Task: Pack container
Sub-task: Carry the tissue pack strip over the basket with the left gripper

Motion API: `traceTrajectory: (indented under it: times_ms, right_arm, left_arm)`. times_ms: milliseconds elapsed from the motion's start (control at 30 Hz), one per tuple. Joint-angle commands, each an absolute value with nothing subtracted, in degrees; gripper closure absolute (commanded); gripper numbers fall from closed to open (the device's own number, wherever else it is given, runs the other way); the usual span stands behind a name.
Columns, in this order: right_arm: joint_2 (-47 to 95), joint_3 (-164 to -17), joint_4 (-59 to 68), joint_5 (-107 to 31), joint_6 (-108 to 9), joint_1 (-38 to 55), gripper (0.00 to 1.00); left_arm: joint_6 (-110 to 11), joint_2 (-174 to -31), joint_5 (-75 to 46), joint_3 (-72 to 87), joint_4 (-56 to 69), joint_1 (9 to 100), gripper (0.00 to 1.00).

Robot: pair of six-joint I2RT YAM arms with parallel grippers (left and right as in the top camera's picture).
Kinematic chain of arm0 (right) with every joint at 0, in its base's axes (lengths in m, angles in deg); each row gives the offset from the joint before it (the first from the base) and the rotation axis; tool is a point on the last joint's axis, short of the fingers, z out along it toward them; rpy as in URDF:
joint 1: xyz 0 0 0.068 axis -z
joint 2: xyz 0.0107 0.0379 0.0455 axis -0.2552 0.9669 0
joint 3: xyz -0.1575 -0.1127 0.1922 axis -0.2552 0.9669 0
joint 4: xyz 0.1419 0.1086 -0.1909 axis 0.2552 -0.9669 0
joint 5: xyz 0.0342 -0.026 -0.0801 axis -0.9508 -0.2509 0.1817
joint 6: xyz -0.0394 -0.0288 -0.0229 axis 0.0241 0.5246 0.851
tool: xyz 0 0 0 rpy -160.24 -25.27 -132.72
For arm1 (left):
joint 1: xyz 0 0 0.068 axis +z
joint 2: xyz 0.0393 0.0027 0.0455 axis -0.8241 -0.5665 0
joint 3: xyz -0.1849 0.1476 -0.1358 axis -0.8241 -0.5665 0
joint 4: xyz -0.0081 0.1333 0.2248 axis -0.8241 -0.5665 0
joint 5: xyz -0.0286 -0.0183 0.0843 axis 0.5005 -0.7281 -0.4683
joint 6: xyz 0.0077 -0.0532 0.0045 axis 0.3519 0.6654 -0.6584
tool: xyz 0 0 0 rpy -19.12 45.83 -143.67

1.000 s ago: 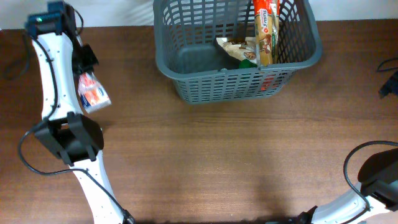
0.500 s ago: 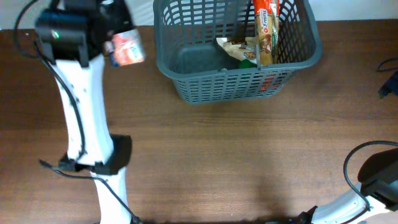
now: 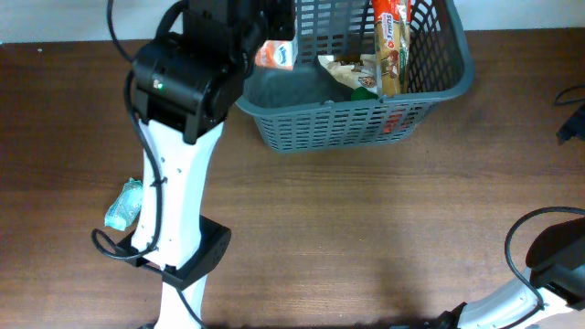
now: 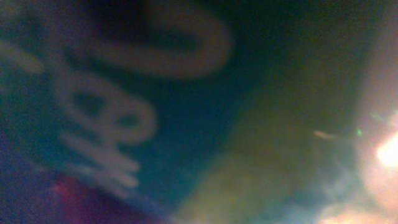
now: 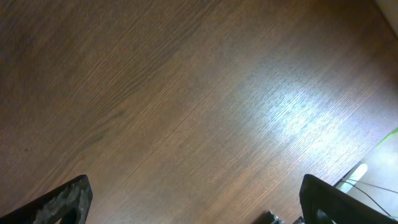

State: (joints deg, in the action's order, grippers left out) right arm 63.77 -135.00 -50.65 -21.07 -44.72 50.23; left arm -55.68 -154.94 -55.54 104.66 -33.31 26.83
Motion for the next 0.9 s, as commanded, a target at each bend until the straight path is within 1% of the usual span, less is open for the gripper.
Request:
traceTrajectory:
  times_ms: [0,167,267,367,467,500,867]
  right_arm:
    - [63.70,-134.57,-50.47,-20.38,-45.39,50.42,0.01]
    - [63.70,-134.57,-50.45,-20.38,-45.39,50.42,0.01]
    - [63.70,-134.57,-50.47,-20.38,-45.39,50.42,0.01]
    - [63.70,-134.57,-50.47,-20.38,-45.39,50.42,0.01]
    - [63.70,-134.57,-50.47,-20.35,-45.39,50.42,0.01]
    - [63.70,-134.57,-50.47,-20.35,-45.39,50.42,0.01]
    - [63.70,-134.57,-50.47,-20.38,-45.39,50.42,0.01]
  left_arm:
    - [-55.92,-155.47,-57.73,102.00,-30.86,27.01,0.98]
    - [-55.48,-157.85,-57.70,96.66,-27.34,27.05,0.99]
    - [-54.82,-159.23,-57.70,92.60,-24.02,27.05,0.97]
    - [-53.08,-160.76,-57.73,90.28,-21.97,27.05,0.91]
    - [-52.92,-162.62,-57.73,88.66,-20.76,27.18,0.80]
    - [-52.92,-163.40,-57.75,88.23,-20.76,27.22,0.79]
    - [-51.83,-171.01,-57.27,87.94,-27.52,27.20,0.80]
